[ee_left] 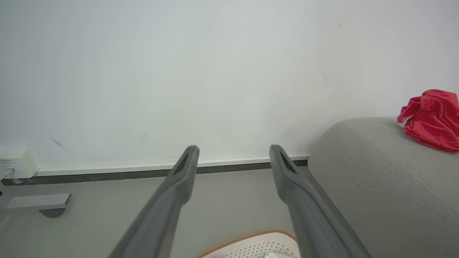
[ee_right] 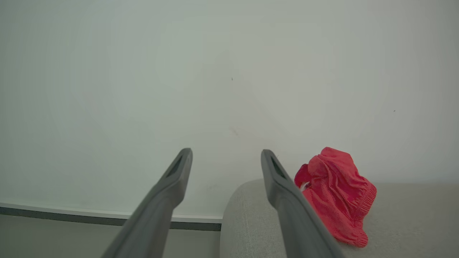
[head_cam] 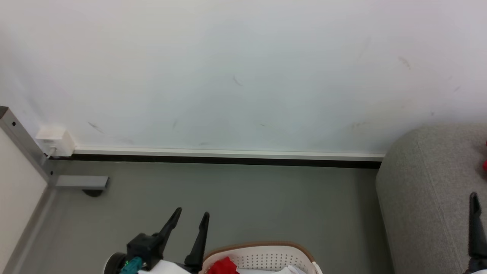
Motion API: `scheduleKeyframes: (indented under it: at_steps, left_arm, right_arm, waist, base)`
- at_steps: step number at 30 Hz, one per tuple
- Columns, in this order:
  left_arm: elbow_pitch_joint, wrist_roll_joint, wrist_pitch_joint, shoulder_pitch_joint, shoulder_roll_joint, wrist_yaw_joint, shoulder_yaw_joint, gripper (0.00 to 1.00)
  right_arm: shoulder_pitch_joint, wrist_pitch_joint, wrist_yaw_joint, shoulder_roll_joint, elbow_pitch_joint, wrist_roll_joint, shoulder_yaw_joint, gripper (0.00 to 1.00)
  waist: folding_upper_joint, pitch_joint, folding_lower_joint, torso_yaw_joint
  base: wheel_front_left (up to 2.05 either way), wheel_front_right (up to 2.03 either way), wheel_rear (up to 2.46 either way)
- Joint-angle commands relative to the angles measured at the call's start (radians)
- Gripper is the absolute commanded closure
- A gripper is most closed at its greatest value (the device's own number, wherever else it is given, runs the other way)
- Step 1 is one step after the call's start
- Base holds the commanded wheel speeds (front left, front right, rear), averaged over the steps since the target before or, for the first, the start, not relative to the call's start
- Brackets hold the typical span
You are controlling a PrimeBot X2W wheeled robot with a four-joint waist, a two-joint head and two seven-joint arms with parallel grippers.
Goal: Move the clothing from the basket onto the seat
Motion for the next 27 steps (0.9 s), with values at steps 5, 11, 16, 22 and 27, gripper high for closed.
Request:
scheduleKeyframes:
  at_steps: [5, 11, 16, 22, 27]
  left_arm:
    - [-0.020, 0.048, 0.000, 0.087, -0.020, 0.012, 0.102, 0.00]
    - [-0.051, 0.116, 0.000, 0.158, -0.064, 0.003, 0.204, 0.00]
    - [-0.043, 0.153, 0.000, 0.200, -0.103, -0.028, 0.262, 0.00]
    - [-0.033, 0.195, 0.000, 0.211, -0.130, -0.068, 0.307, 0.00]
    - [-0.032, 0.215, 0.000, 0.216, -0.144, -0.091, 0.337, 0.00]
  right_arm:
    - [0.085, -0.013, -0.002, 0.066, 0.017, -0.023, 0.070, 0.00]
    - [0.135, -0.020, -0.002, 0.125, 0.079, -0.024, 0.142, 0.00]
    - [0.144, -0.022, -0.002, 0.159, 0.095, -0.013, 0.165, 0.00]
    - [0.142, -0.020, -0.002, 0.172, 0.087, -0.014, 0.170, 0.00]
    - [0.144, -0.020, -0.002, 0.174, 0.085, -0.011, 0.176, 0.00]
  waist:
    - [-0.0001, -0.037, 0.0004, 0.058]
    - [-0.0001, -0.050, 0.0004, 0.089]
    - [-0.0001, -0.054, 0.0004, 0.098]
    - [-0.0001, -0.052, 0.0004, 0.102]
    - [-0.0001, -0.049, 0.0004, 0.091]
  base:
    - [0.00, 0.00, 0.00]
    - [0.00, 0.00, 0.00]
    - [0.00, 0.00, 0.00]
    - [0.00, 0.00, 0.00]
    - [0.00, 0.00, 0.00]
